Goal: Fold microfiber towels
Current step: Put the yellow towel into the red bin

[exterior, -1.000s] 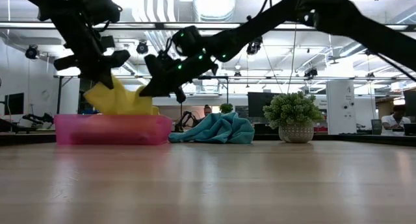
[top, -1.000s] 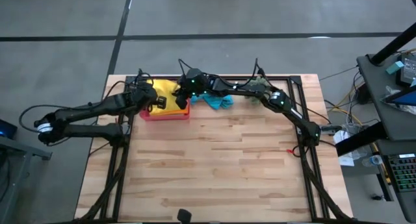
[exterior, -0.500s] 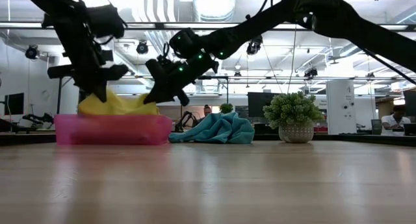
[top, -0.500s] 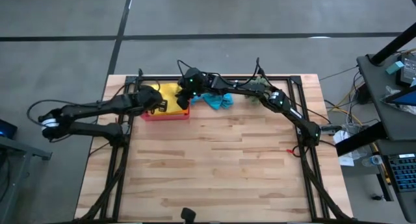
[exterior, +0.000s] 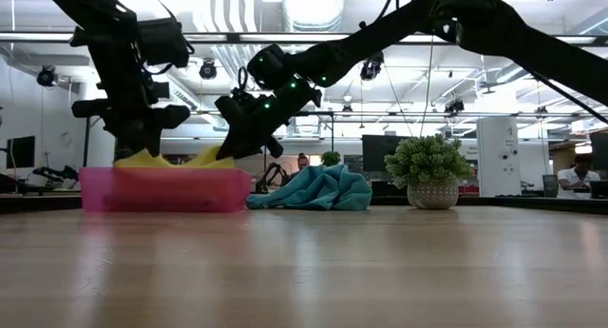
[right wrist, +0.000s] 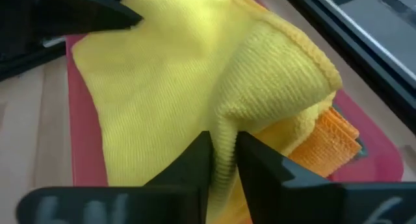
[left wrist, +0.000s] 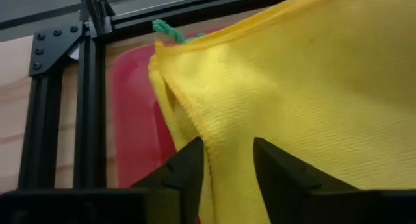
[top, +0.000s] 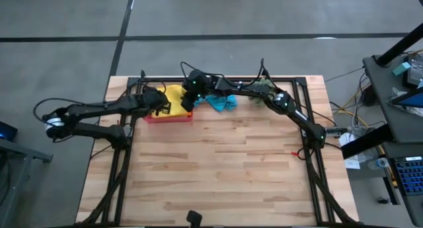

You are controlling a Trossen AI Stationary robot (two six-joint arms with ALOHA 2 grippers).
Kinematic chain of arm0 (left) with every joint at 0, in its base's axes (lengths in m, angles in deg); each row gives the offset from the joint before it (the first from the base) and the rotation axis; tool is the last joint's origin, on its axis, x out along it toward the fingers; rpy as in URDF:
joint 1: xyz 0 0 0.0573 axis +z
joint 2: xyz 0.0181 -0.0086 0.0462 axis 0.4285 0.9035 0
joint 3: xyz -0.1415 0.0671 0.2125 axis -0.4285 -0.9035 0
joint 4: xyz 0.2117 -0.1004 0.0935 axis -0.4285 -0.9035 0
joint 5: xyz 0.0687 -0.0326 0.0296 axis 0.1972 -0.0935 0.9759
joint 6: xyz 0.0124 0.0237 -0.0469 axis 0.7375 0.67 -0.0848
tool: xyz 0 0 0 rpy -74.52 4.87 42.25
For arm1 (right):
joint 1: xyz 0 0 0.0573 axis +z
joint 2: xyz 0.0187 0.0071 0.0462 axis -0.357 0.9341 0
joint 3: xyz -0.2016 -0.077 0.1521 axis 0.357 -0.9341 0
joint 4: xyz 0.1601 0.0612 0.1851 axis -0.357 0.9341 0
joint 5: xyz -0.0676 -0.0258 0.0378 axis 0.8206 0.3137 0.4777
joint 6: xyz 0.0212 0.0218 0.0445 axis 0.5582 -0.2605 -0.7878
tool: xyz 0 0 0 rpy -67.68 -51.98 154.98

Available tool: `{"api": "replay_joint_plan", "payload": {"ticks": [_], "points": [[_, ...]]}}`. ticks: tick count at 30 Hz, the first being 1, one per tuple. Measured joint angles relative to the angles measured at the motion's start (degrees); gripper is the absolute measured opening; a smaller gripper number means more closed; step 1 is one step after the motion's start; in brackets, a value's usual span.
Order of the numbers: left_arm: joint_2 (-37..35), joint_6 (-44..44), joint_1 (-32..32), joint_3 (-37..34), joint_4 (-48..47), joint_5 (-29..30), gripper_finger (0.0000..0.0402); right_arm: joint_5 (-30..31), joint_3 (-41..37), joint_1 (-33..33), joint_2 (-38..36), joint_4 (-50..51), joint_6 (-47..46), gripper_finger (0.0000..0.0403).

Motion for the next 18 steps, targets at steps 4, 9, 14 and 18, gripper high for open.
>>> {"api": "replay_joint_plan", "payload": {"ticks": [4, 9, 14, 18], "points": [[-1.1, -0.1, 0.0, 1.2, -4.5, 0.0, 0.0151, 0.1, 1.1, -0.2, 0.0, 2.0, 0.1, 0.0086], [-2.4, -0.1, 0.1, 2.8, -6.1, 0.1, 0.0174, 0.4, 2.6, -0.5, -0.1, 3.9, 1.0, 0.0116], [-2.8, 2.9, 0.1, 6.1, -7.0, 0.3, 0.0175, 4.6, 4.2, -0.6, -0.1, 7.3, 2.2, 0.0140], [-2.6, 6.7, 0.1, 8.5, -5.4, 2.1, 0.0176, 7.4, 5.4, -1.1, -0.1, 10.0, 4.4, 0.0148]]}}
